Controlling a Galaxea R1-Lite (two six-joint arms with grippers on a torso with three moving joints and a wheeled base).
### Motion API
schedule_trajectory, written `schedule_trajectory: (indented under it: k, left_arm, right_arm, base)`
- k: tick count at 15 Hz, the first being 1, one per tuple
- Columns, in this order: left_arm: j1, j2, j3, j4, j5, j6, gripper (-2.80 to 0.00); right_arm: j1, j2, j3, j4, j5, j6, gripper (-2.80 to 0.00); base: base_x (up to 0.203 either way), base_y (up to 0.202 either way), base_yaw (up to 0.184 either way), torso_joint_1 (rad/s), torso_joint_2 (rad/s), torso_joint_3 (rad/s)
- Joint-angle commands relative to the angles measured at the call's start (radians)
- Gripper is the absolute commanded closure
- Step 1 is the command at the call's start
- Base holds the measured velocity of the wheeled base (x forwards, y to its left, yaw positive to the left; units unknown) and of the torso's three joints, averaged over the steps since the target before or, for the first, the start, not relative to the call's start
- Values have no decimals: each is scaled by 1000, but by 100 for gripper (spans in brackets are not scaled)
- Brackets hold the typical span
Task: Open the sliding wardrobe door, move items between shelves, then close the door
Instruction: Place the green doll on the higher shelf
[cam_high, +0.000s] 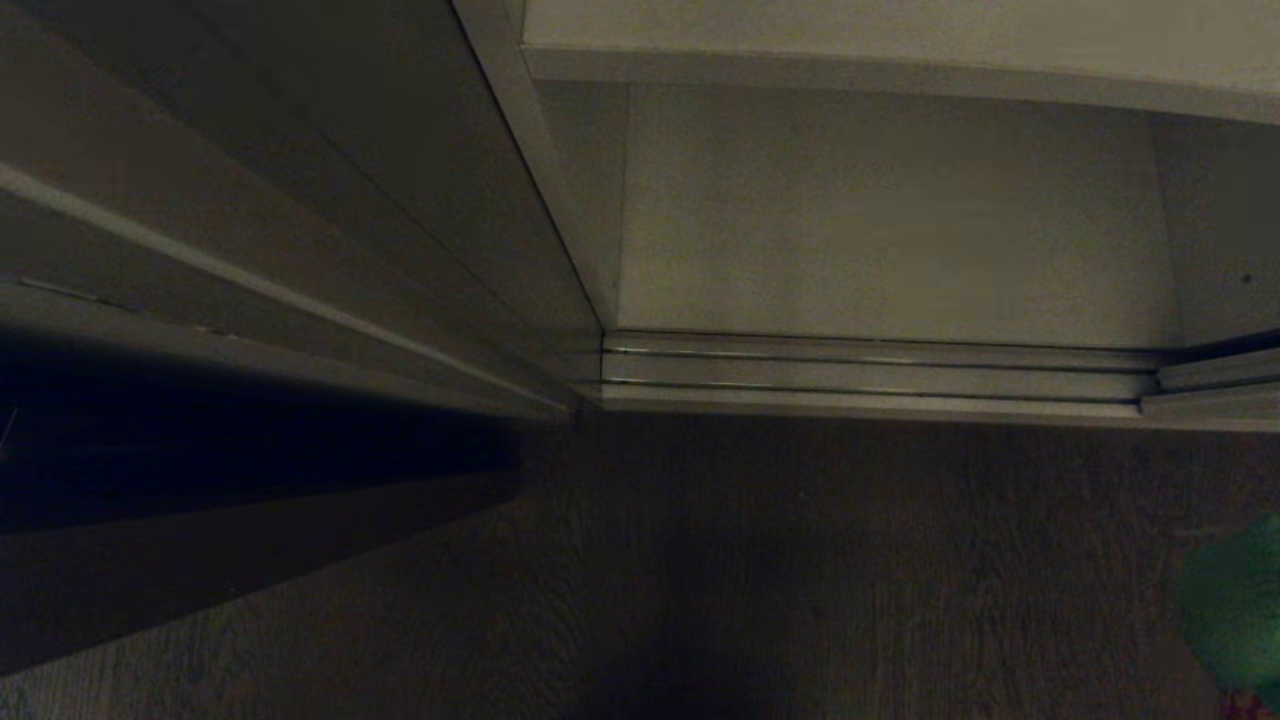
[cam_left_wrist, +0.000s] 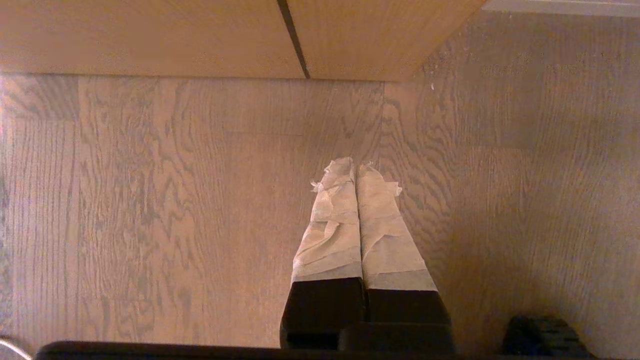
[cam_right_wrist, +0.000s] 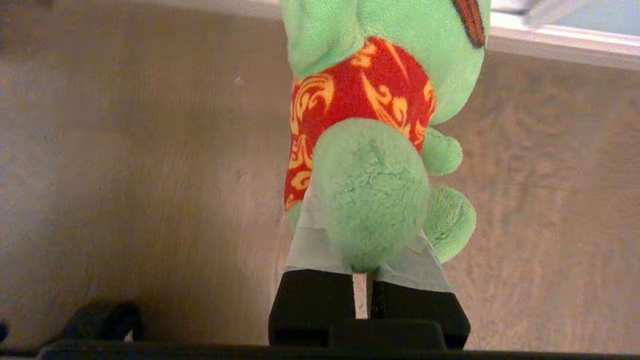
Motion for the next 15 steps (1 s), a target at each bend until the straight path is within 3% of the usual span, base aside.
schedule_trajectory:
  k: [1, 15]
  left_arm:
    - [1, 0, 0, 0, 0, 0, 0]
    - [0, 0, 0, 0, 0, 0, 0]
  right_arm:
    - [1, -44, 1, 33, -33, 8, 0]
    - [1, -42, 0, 32, -33, 14, 0]
  base:
    - [0, 0, 0, 0, 0, 0]
    - [0, 0, 0, 0, 0, 0]
